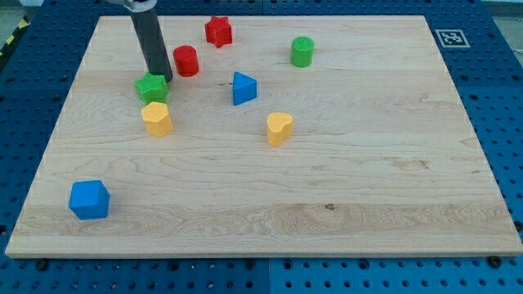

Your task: Drag the green star to the top right of the blue cube

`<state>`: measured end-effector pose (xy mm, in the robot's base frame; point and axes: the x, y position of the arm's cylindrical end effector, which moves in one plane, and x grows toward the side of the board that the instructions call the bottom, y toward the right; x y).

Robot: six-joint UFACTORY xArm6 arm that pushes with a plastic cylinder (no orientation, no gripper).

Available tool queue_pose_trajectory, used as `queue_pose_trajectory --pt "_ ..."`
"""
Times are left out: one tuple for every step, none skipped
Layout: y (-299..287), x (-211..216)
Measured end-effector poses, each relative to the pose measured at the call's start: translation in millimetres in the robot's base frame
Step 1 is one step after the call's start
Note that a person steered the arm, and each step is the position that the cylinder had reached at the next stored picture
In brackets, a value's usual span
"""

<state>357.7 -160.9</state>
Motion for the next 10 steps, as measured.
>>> queue_pose_trajectory --pt "0.0 17.2" --pt "0.0 32.6" --pt "0.0 48.0" --pt "-9.1 61.0" --pt "-21.3 62.2" --pt "-21.3 60.8" --pt "-21.3 57.0" --pt "-24.2 56.7" --pt "-32.5 56.7" --pt "-35.6 57.5"
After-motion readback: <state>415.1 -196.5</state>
